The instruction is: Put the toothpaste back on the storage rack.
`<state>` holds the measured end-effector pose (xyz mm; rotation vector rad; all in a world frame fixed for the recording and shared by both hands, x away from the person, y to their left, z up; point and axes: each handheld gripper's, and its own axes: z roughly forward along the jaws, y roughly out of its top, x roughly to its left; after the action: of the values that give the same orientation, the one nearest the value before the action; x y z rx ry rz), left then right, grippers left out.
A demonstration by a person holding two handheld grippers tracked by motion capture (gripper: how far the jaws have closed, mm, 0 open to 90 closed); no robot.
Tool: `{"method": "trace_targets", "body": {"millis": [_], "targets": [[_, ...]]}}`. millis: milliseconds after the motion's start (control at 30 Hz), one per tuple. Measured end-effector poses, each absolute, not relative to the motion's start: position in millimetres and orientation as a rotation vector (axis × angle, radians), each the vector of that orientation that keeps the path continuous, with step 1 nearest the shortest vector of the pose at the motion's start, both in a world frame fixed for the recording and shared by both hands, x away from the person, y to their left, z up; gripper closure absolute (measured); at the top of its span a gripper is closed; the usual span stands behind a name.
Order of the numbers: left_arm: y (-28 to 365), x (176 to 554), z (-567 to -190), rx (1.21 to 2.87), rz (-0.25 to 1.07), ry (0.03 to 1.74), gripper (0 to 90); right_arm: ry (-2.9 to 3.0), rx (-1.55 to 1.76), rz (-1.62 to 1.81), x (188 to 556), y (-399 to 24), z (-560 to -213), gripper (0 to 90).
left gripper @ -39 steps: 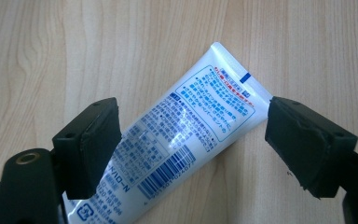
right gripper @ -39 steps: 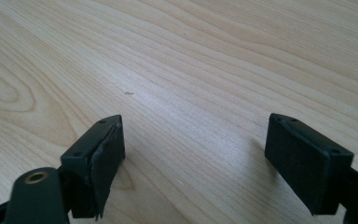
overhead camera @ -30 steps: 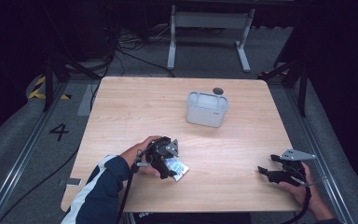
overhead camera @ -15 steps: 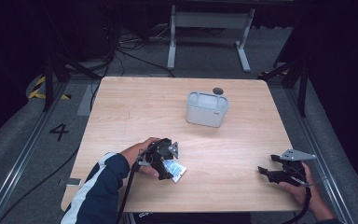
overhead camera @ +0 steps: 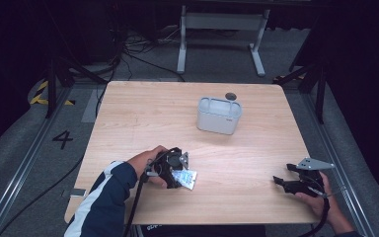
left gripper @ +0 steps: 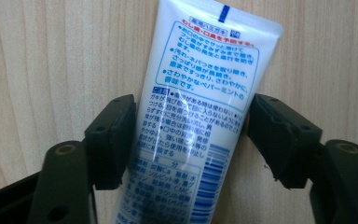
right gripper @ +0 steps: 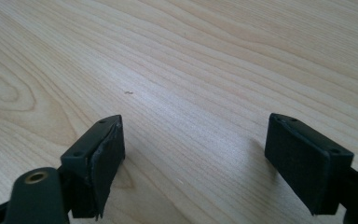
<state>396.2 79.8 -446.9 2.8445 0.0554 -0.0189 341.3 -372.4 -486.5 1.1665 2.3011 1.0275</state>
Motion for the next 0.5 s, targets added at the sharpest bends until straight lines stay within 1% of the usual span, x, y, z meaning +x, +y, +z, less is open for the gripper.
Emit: {"method": "trace_targets", "body": {"millis": [100, 200, 300, 333, 400, 500], "targets": [[79, 398, -445, 2.862, -0.019, 0.043, 41.4, 2.301, 1.167, 1.027, 341, -372, -487, 20.3], [75, 399, -444, 2.891, -0.017, 0.040, 40.9, 2.301, 1.167, 1.027, 341, -372, -487, 20.4], [70, 399, -445, 2.902, -0.041, 0.067, 35.6, 2.300, 1.167, 1.027, 341, -372, -487, 20.3], [68, 399, -445, 2.908, -0.035, 0.048, 35.2, 2.300, 1.167, 1.027, 341, -372, -487, 20.3], [65, 400, -444, 2.915, -0.031, 0.030, 39.0, 2.301, 1.167, 1.027, 341, -372, -487, 20.4], [65, 399, -444, 2.916, -0.031, 0.036, 40.8, 2.301, 1.167, 1.027, 341, -372, -487, 20.4]]}}
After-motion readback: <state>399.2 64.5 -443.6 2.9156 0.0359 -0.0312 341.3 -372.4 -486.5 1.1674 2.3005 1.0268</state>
